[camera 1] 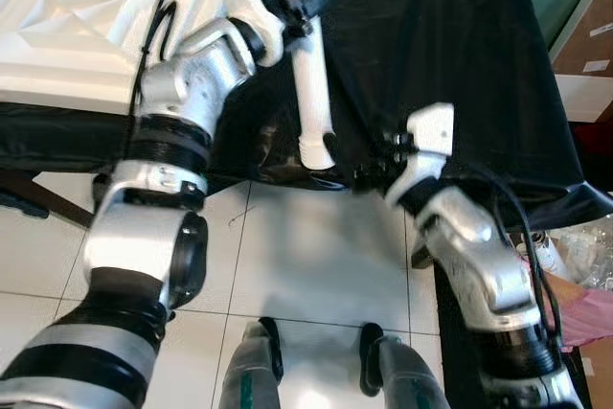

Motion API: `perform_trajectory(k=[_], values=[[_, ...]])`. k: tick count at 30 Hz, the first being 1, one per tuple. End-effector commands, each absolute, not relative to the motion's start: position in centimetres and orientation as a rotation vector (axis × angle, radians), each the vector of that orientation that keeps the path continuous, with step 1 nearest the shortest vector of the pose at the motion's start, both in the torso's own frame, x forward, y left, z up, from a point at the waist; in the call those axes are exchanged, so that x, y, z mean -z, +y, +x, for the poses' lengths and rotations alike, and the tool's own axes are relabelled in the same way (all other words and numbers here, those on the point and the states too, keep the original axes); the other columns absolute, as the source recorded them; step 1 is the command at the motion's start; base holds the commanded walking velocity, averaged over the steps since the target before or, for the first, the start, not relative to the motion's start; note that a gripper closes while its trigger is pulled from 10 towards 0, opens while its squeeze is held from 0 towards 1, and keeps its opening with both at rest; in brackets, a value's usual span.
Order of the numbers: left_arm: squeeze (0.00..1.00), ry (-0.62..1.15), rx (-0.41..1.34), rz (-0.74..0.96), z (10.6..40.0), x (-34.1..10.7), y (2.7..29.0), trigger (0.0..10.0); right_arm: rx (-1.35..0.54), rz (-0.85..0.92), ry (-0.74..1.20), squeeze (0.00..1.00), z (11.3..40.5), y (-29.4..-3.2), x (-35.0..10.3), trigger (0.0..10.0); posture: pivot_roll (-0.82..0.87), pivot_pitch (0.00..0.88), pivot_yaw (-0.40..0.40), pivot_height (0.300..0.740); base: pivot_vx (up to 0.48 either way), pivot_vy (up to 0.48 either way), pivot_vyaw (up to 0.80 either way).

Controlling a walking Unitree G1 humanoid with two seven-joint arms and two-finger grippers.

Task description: Building children table

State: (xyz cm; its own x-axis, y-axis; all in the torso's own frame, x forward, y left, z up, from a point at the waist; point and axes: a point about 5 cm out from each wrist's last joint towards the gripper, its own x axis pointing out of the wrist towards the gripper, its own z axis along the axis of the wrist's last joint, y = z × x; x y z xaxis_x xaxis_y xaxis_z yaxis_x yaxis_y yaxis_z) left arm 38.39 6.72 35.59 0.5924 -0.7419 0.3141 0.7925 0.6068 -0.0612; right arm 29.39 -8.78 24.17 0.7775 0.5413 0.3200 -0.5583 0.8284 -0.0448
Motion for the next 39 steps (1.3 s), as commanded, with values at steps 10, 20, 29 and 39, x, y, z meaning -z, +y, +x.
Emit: perform_trajectory(k=[10,20,29,39], values=[[0.00,-0.402,1.175,-0.074,34.7,-36.4,3.2,10.0,-0.688,0.023,-0.267,0.00,31.3,-6.6,-25.3,10.0,0.03,0.251,0.045,0.740,0.000,0.000,0.00],[0.00,-0.445,1.240,-0.071,32.9,-37.1,2.0,10.0,-0.670,-0.021,-0.221,0.00,32.4,-6.0,-25.4,10.0,0.03,0.257,0.048,0.740,0.000,0.000,0.00],[0.00,-0.473,1.280,-0.090,31.8,-37.4,1.4,10.0,-0.645,-0.057,-0.178,0.00,33.5,-5.9,-25.1,0.0,0.03,0.251,0.047,0.740,0.000,0.000,0.00],[1.00,-0.474,1.284,-0.115,31.2,-37.6,2.1,10.0,-0.605,-0.045,-0.175,0.00,33.9,-6.8,-25.4,0.0,0.04,0.243,0.045,0.740,0.000,0.000,0.00]])
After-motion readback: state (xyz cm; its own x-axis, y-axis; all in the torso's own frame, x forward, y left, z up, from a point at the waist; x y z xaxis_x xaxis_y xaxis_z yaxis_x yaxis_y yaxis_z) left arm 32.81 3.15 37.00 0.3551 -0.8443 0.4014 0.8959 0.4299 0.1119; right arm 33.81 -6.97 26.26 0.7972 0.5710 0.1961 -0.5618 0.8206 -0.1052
